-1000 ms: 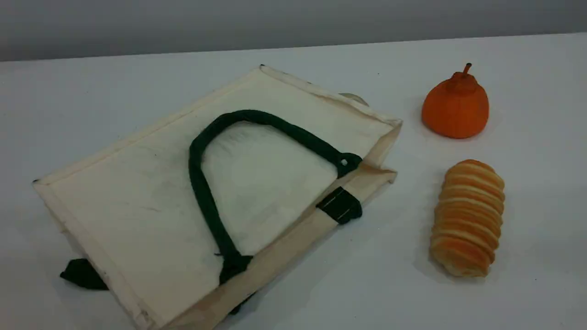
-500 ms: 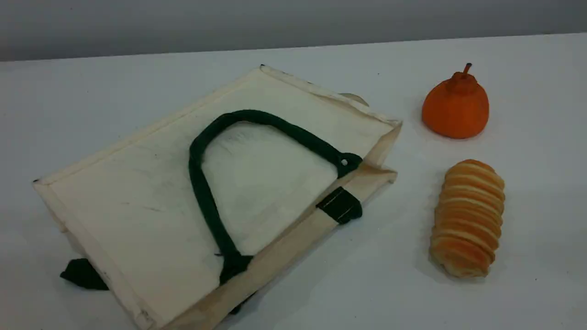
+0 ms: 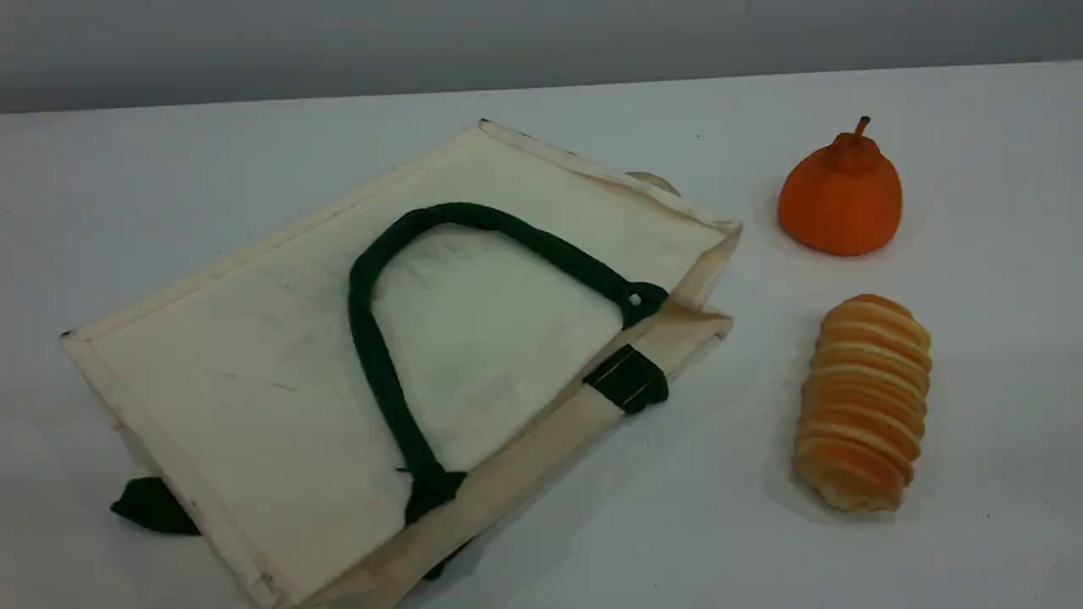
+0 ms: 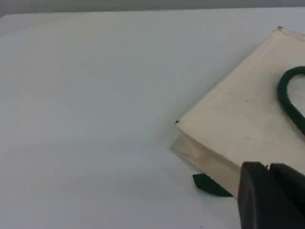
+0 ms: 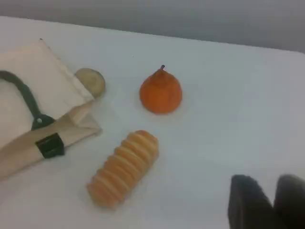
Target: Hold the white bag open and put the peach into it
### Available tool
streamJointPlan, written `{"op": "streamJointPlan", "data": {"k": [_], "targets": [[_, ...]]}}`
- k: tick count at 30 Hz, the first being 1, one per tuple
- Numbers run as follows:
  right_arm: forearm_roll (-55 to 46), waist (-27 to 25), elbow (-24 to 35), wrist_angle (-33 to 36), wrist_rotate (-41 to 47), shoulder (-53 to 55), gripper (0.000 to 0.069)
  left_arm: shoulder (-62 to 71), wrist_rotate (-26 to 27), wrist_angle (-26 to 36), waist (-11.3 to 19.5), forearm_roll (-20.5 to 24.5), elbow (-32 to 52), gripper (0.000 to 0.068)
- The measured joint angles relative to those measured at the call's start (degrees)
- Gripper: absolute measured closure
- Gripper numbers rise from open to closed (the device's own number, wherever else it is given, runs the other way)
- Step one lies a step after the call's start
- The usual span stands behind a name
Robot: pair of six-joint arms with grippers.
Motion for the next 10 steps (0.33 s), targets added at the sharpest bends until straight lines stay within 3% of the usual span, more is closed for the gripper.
{"op": "streamJointPlan", "data": {"k": [10], "targets": [[0.0, 0.0, 0.0, 0.0, 0.1, 0.0, 0.0568, 0.0, 0.0, 0.0, 0.0, 0.0, 0.0, 0.0587]]}}
